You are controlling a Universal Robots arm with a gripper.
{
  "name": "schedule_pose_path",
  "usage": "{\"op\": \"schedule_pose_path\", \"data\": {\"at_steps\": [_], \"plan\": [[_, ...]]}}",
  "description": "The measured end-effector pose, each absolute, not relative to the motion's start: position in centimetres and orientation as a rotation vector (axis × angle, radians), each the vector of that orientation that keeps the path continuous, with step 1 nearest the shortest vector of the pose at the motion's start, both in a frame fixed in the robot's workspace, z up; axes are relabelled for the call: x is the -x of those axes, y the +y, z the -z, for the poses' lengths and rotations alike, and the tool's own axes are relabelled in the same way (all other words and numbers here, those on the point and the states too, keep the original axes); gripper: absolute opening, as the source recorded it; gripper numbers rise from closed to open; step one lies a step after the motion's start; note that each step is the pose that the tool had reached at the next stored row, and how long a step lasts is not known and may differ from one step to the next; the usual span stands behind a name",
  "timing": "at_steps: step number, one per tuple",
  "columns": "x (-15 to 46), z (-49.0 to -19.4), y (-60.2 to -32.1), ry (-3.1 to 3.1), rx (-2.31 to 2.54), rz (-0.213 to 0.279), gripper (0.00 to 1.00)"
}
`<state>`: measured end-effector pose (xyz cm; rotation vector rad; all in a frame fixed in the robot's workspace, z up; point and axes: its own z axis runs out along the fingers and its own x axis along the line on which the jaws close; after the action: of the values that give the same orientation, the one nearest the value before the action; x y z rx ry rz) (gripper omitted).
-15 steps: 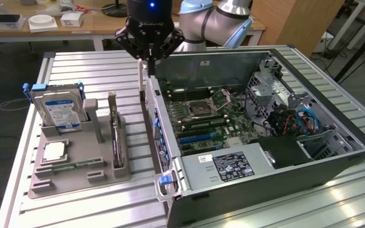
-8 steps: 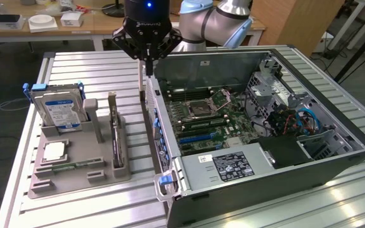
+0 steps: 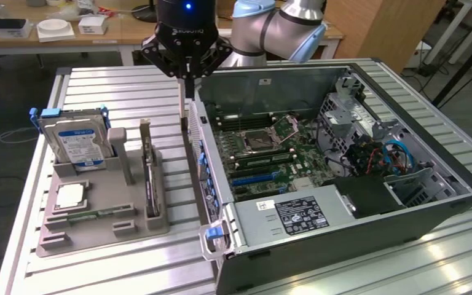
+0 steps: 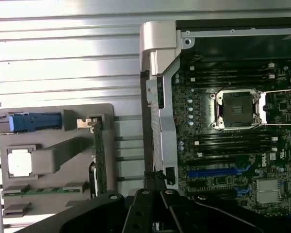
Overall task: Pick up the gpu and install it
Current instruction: 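Reach for the gpu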
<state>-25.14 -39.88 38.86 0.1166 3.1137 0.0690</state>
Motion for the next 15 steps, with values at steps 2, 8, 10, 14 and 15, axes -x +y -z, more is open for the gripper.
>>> {"op": "schedule_pose_path", "data": {"at_steps": [2, 8, 10, 14, 15], "plan": [[25.28, -38.85, -39.89, 3.114, -0.117, -0.069, 0.11], [25.7, -38.85, -39.88, 3.114, -0.117, -0.069, 0.11], [25.86, -38.84, -39.88, 3.114, -0.117, -0.069, 0.11], [26.13, -38.83, -39.88, 3.114, -0.117, -0.069, 0.11], [26.2, -38.83, -39.89, 3.114, -0.117, -0.069, 0.11]]}}
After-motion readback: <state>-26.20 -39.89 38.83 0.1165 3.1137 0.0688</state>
